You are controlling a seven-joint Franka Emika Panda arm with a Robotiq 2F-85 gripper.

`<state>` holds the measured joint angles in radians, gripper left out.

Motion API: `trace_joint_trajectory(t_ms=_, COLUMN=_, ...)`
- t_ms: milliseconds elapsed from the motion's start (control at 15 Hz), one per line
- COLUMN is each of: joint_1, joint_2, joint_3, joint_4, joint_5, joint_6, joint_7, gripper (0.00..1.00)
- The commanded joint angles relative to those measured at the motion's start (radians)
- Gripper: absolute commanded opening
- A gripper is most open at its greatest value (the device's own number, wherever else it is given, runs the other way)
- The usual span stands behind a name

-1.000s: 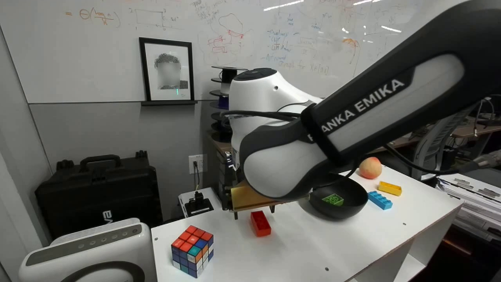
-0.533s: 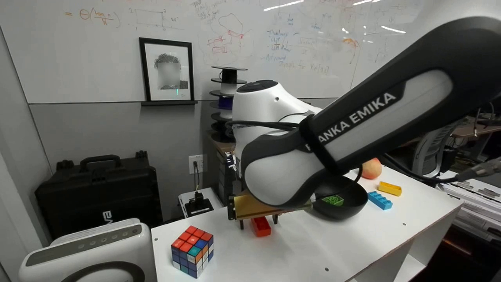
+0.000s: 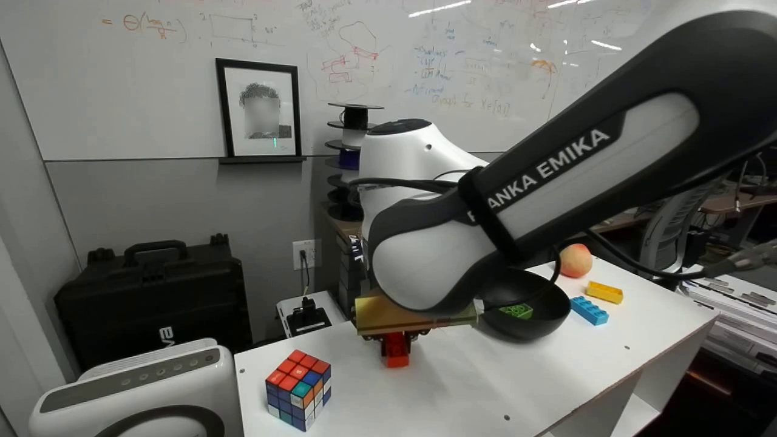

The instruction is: Pick up the green, yellow, blue and red objects and put them in the bowl

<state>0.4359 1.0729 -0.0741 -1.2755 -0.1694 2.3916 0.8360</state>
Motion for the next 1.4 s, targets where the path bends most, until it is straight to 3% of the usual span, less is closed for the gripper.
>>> trace_joint_trajectory(t_ms=0, joint_1=0.000, joint_2=-0.060, joint_3=-0.003, joint_4=-0.077, joint_5=0.030, joint_6=0.027, joint_7=0.047, gripper=0.14)
trace_joint_trajectory(t_ms=333, joint_1=-0.038, joint_2=-0.271, joint_3=0.017, joint_4=-0.297, joint_5=0.118, joint_6=0.059, joint_7=0.138, gripper=0.14)
trace_joint_trajectory(t_ms=667, joint_1=-0.103, joint_2=-0.472, joint_3=-0.032, joint_4=-0.520, joint_5=0.160, joint_6=0.155, joint_7=0.236, gripper=0.14)
trace_joint_trajectory(t_ms=1133, joint_1=-0.189, joint_2=-0.482, joint_3=-0.171, joint_4=-0.593, joint_5=0.063, joint_6=0.186, joint_7=0.299, gripper=0.14)
trace_joint_trajectory(t_ms=1200, joint_1=-0.193, joint_2=-0.477, joint_3=-0.184, joint_4=-0.592, joint_5=0.050, joint_6=0.206, joint_7=0.312, gripper=0.19)
trace_joint_trajectory(t_ms=1267, joint_1=-0.197, joint_2=-0.474, joint_3=-0.191, joint_4=-0.588, joint_5=0.044, joint_6=0.222, joint_7=0.320, gripper=0.61)
trace_joint_trajectory(t_ms=1333, joint_1=-0.207, joint_2=-0.474, joint_3=-0.182, joint_4=-0.585, joint_5=0.049, joint_6=0.233, joint_7=0.316, gripper=0.62)
